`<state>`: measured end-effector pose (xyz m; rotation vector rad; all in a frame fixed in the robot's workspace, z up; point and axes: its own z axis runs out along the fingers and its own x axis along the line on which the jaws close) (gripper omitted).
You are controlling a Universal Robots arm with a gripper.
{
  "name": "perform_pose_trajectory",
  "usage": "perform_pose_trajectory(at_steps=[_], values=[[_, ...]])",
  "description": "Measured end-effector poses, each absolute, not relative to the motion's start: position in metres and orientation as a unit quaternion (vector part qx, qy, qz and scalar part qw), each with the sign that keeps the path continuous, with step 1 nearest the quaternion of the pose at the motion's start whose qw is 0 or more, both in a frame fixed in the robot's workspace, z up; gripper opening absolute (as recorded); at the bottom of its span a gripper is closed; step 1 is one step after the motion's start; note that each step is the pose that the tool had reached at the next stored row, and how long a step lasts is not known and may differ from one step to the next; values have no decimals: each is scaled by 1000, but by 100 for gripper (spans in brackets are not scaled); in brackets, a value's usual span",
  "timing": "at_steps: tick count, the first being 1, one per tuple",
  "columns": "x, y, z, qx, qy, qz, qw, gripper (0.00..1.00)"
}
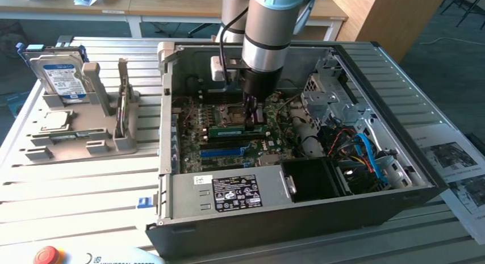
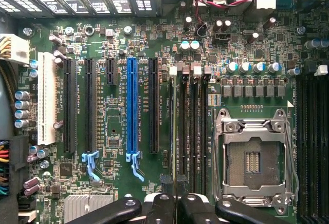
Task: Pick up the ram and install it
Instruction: 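Insert the ram into the slot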
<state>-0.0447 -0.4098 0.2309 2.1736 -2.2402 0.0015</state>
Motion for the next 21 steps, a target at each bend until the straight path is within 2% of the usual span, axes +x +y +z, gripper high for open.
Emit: perform_pose_trajectory(at_steps=[21], values=[[-45,-408,230,699,-715,1,10,12]])
